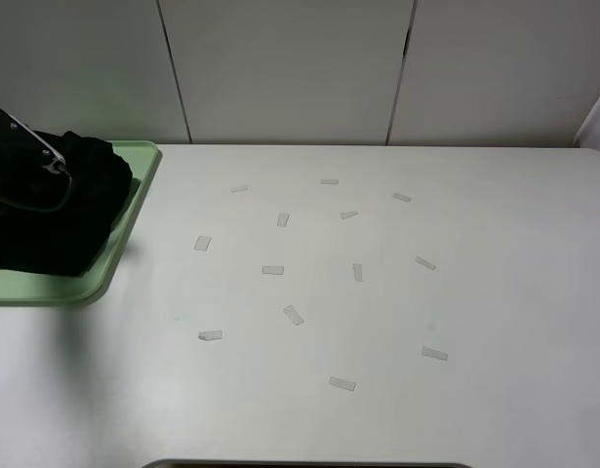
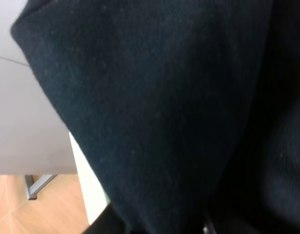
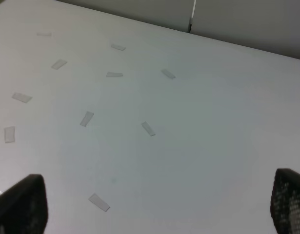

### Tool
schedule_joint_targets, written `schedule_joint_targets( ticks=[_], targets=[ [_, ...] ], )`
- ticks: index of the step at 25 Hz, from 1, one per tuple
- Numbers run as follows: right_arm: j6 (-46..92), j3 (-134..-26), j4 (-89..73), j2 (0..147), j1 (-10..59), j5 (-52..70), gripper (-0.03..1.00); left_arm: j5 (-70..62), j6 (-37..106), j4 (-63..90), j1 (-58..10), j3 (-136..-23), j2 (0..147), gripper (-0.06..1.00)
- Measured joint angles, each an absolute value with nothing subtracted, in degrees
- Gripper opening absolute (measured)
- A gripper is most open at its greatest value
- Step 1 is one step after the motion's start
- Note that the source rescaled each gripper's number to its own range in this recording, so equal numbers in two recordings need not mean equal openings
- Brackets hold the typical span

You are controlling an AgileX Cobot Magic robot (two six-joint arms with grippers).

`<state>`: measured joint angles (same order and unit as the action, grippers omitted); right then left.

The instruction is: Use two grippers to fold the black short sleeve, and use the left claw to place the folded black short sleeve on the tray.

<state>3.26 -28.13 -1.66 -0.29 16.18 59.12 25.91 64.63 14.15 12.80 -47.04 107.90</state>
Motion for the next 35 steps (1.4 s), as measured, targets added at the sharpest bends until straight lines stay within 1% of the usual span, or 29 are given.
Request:
schedule_joint_targets(
  ticks=[7, 14, 15, 17, 20, 22, 23, 25, 28, 32, 35],
  targets=[
    [3.26, -28.13, -1.66, -0.29, 16.18, 59.12, 1.00, 30.12, 71.70, 26.42, 12.80, -47.04, 107.90, 0.18],
    [3.26, -28.13, -1.66, -0.29, 16.18, 59.12, 1.00, 28.01, 72.39, 28.62, 12.80, -47.04, 107.90, 0.19],
    [3.26, -28.13, -1.66, -0.29, 16.18, 59.12, 1.00, 27.83, 72.39, 28.62, 12.85, -46.84, 107.90, 0.21],
    [3.26, -28.13, -1.66, -0.29, 16.18, 59.12, 1.00, 27.55, 72.41, 28.73, 12.87, -46.72, 107.90, 0.34],
    [3.26, -28.13, -1.66, -0.29, 16.18, 59.12, 1.00, 28.74, 70.49, 28.73, 12.87, -46.72, 107.90, 0.73],
    [3.26, -28.13, -1.66, -0.29, 16.18, 59.12, 1.00, 32.90, 68.49, 28.49, 12.87, -46.72, 107.90, 0.89],
    [3.26, -28.13, -1.66, -0.29, 16.18, 59.12, 1.00, 35.69, 67.55, 28.05, 12.87, -46.72, 107.90, 0.93],
    [3.26, -28.13, -1.66, -0.29, 16.18, 59.12, 1.00, 40.86, 66.05, 25.68, 12.87, -46.72, 107.90, 0.97],
    [3.26, -28.13, -1.66, -0.29, 16.18, 59.12, 1.00, 45.61, 61.41, 19.59, 12.87, -46.72, 107.90, 0.99],
    [3.26, -28.13, -1.66, -0.29, 16.18, 59.12, 1.00, 45.16, 51.42, 10.72, 12.87, -46.72, 107.90, 1.00],
    [3.26, -28.13, -1.66, -0.29, 16.18, 59.12, 1.00, 44.53, 46.92, 6.47, 12.30, -46.72, 107.77, 1.00]
  ],
)
